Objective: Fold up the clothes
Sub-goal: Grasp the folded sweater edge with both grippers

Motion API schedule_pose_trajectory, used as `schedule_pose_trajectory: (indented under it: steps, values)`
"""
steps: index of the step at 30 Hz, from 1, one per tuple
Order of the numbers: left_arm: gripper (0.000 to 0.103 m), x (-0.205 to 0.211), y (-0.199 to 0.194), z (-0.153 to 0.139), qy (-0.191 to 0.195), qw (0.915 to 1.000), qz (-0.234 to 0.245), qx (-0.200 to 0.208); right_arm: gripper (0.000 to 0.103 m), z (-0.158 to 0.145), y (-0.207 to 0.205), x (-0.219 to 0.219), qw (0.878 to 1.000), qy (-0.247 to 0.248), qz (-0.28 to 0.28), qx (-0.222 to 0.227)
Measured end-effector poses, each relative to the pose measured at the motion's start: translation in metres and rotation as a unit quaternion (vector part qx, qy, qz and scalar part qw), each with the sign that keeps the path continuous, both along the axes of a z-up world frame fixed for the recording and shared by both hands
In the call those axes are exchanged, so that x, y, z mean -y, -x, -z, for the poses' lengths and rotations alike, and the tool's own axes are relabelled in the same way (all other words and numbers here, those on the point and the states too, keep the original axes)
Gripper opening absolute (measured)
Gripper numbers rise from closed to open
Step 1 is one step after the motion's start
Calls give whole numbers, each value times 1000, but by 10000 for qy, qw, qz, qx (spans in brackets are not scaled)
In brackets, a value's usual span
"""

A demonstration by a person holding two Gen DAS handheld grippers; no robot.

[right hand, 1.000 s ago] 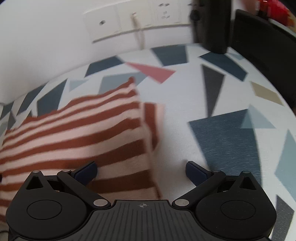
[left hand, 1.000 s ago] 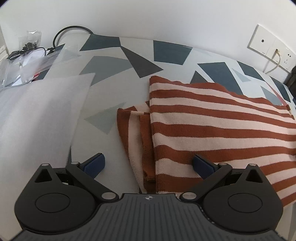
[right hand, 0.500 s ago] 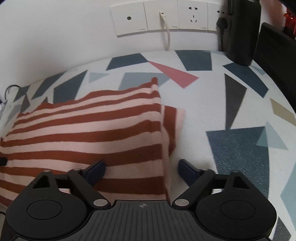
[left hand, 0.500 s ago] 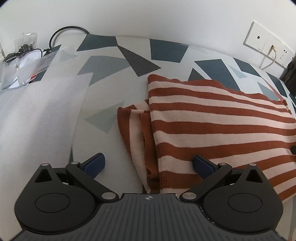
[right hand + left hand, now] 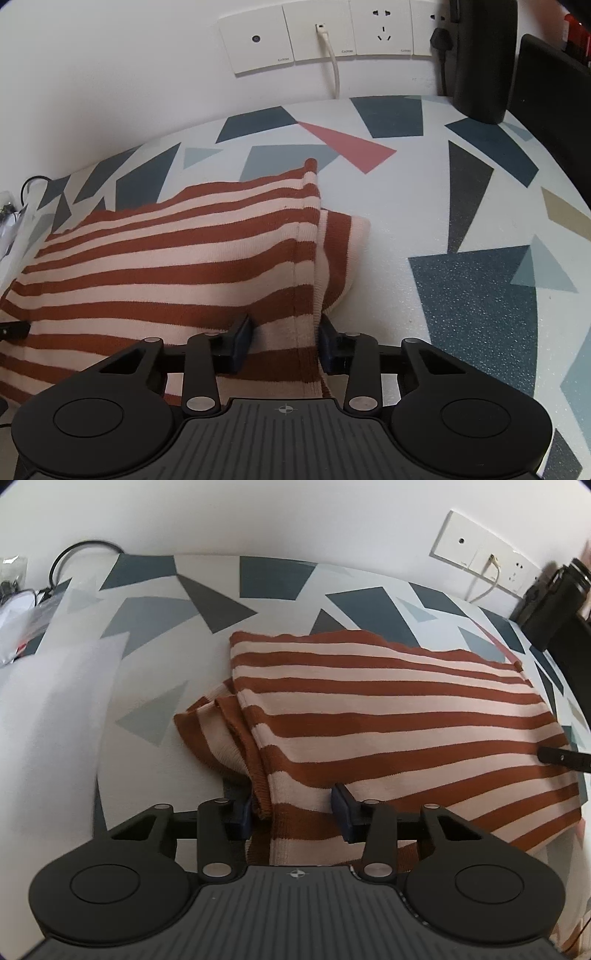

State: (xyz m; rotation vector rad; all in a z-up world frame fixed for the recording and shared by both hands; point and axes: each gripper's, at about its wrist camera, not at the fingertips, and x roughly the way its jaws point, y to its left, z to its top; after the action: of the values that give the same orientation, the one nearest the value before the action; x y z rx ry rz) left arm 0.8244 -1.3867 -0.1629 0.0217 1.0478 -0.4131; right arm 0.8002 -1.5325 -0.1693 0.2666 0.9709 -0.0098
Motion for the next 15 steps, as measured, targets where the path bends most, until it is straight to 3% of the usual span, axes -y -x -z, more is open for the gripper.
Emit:
schedule_pose_trajectory:
  steps: [10,15]
  values:
    - [39,27,6,-4,-329,9982,500,-3,25,-3,-7,-12,9990,194,-330,-212]
    - [37,34,12,-3,-234,9989,408,7,21,-3,-5,-16,9991,202,-328,-185]
